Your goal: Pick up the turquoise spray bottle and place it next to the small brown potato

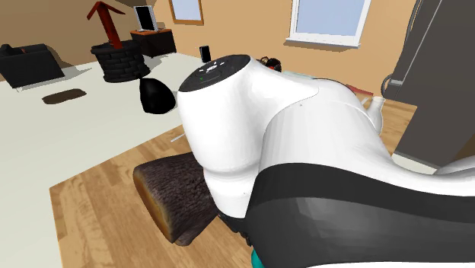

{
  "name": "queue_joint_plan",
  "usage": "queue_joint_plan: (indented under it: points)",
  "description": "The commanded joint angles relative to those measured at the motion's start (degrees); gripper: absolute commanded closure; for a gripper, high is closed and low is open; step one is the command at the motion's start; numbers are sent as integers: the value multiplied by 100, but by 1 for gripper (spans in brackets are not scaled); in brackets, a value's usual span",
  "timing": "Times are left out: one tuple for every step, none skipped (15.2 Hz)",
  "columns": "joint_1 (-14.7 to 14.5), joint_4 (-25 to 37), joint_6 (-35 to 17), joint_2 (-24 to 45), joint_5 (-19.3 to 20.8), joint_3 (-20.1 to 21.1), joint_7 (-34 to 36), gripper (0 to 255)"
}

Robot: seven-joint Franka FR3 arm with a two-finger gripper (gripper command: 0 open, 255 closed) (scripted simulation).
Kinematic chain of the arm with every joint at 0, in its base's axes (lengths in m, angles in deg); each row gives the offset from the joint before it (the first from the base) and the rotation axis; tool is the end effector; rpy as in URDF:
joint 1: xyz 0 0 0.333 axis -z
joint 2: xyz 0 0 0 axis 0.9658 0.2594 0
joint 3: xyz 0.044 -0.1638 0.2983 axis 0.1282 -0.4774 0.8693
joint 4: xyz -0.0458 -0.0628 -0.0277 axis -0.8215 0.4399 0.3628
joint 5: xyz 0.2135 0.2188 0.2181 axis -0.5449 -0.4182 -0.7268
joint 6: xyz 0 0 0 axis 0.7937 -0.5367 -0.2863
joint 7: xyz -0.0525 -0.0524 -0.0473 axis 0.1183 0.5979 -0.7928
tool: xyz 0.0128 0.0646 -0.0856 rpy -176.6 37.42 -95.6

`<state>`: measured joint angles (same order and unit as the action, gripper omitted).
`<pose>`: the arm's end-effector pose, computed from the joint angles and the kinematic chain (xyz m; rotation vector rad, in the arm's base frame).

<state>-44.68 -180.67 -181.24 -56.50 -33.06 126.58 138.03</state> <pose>0.2556 0.4293 0.4549 2.4956 -1.7053 0.0155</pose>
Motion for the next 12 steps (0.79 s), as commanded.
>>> queue_joint_plan:
  points:
    - [1, -2, -4, 0, -1, 2, -1, 255]
    - [1, -2, -4, 0, -1, 2, -1, 255]
    - [1, -2, -4, 0, -1, 2, -1, 255]
    - [1, -2, -4, 0, -1, 2, -1, 255]
    - [1, -2, -4, 0, -1, 2, -1, 0]
    - [1, -2, -4, 0, -1, 2, -1, 0]
    - [1, -2, -4, 0, -1, 1, -1, 0]
    - [1, -2, -4, 0, -1, 1, -1, 0]
    - [1, -2, -4, 0, -1, 2, -1, 0]
    - [1, -2, -4, 0, -1, 2, -1, 0]
    - [-41, 153, 179, 0, 44, -107, 21, 0]
    - [-70, 314, 359, 6, 90, -202, 45, 0]
